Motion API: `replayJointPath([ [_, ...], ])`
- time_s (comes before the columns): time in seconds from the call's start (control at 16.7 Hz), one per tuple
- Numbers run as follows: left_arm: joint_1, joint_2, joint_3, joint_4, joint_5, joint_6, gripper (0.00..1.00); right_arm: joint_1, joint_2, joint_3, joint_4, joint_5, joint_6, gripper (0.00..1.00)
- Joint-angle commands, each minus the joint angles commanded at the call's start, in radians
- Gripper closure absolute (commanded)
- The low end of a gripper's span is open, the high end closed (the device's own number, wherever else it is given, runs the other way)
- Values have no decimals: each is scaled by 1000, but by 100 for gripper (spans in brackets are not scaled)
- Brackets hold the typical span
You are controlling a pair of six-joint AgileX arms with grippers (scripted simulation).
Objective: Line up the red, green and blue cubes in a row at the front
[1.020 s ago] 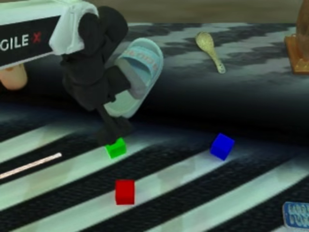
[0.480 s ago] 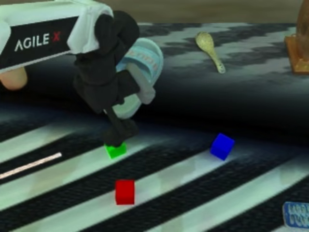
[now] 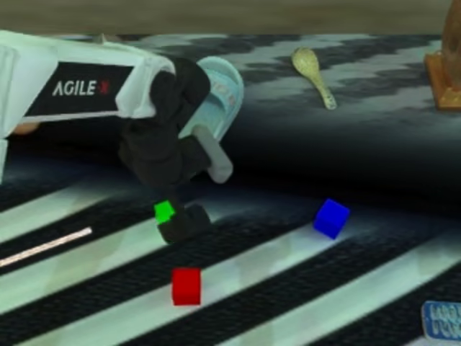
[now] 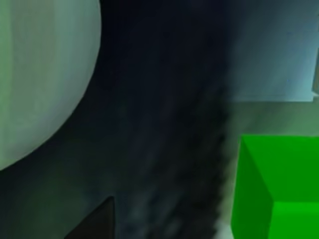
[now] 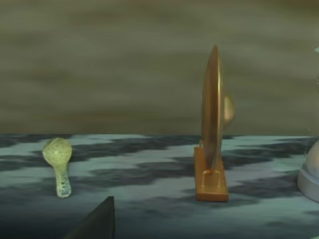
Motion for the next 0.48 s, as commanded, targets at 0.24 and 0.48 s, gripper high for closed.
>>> replayJointPath([
  [0.24,0,26,-35,58,0,0,0,0,0,0,0,0,0,0],
  [0.48,0,26,-35,58,0,0,15,0,0,0,0,0,0,0],
])
